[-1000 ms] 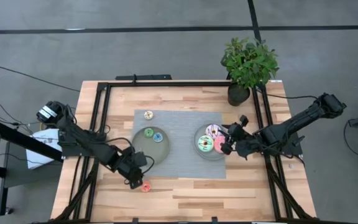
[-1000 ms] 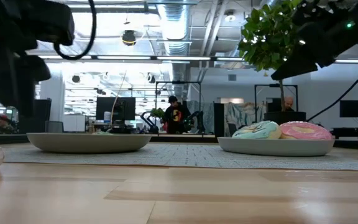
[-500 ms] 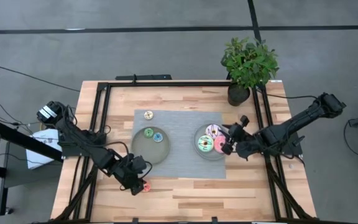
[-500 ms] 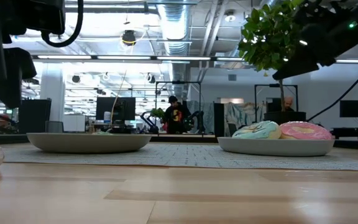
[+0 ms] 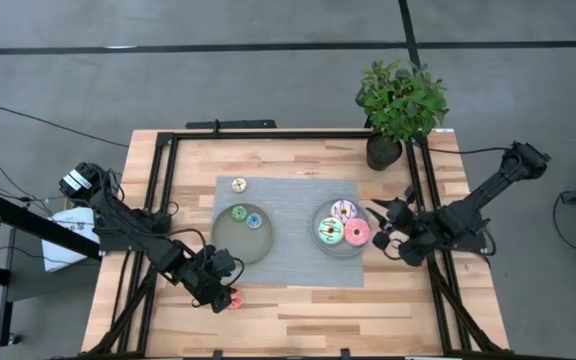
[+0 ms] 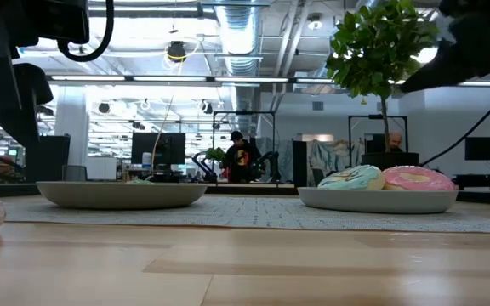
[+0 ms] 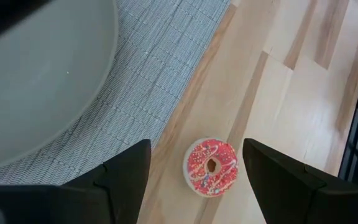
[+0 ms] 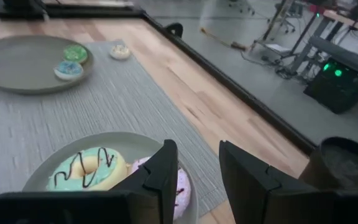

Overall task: Pick & Place donuts
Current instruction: Put the small pink donut into the green plate

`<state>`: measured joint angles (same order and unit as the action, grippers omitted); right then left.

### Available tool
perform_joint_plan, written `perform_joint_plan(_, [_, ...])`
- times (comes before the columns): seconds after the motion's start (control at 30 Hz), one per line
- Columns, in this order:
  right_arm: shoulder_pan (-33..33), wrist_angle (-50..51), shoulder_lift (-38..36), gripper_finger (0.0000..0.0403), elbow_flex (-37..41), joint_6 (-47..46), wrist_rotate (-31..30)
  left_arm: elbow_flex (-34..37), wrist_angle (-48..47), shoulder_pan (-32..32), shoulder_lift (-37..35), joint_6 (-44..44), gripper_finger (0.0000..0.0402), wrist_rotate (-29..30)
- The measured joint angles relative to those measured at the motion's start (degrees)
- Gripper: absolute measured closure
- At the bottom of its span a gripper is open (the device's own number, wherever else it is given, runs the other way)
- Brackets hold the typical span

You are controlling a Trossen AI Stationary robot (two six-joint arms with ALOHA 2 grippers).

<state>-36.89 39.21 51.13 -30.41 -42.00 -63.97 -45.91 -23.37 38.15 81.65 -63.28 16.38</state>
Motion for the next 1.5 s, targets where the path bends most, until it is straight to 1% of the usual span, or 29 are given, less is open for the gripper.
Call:
perform_joint_plan(0.13, [-2.33,2.79,-4.17,0.0299,0.0,-0.05,-0.89,0.0,0.0,0.0,0.0,0.02,0.0154,0.47])
perform_joint_plan(0.3, [-1.72,1.35,-8.07,0.0315,-0.02,4.54,-0.72,0.0,0.06,-0.02,0.0,1.54,0.0154,0.84])
perform_joint_plan(0.63, [6.28,0.99,-8.54,0.037,-0.02,10.55,-0.52,0.0,0.01,-0.02,0.0,2.14,0.0154,0.84])
perform_joint_plan(0.77, [10.11,-1.37,-8.54,0.0398,-0.02,13.92,-0.5,0.0,0.01,-0.02,0.0,2.35,0.0154,0.88])
perform_joint_plan(0.93, [13.49,-6.55,-8.58,0.0393,-0.02,20.73,-0.49,0.0,-0.01,-0.02,0.0,2.44,0.0154,0.88])
perform_joint_plan(1.07, [14.17,-11.09,-10.75,0.0397,-0.02,26.82,0.47,0.0,-0.01,-0.02,0.0,2.46,0.0154,0.9])
perform_joint_plan(1.2, [14.17,-15.99,-13.58,0.0401,-0.02,33.04,4.56,0.0,-0.01,-0.02,0.0,2.77,0.0154,0.96])
perform_joint_plan(1.3, [14.17,-17.92,-16.12,0.0399,-0.02,37.02,9.01,0.0,0.03,-0.02,0.0,3.58,0.0154,1.38])
perform_joint_plan(1.4, [14.17,-19.76,-18.33,0.0401,0.22,40.45,14.7,0.0,0.06,-0.02,0.0,4.17,0.0154,1.6])
perform_joint_plan(1.5, [14.2,-27.11,-20.91,0.0402,3.91,45.77,20.87,0.0,0.0,-0.02,0.0,4.19,0.0154,1.6])
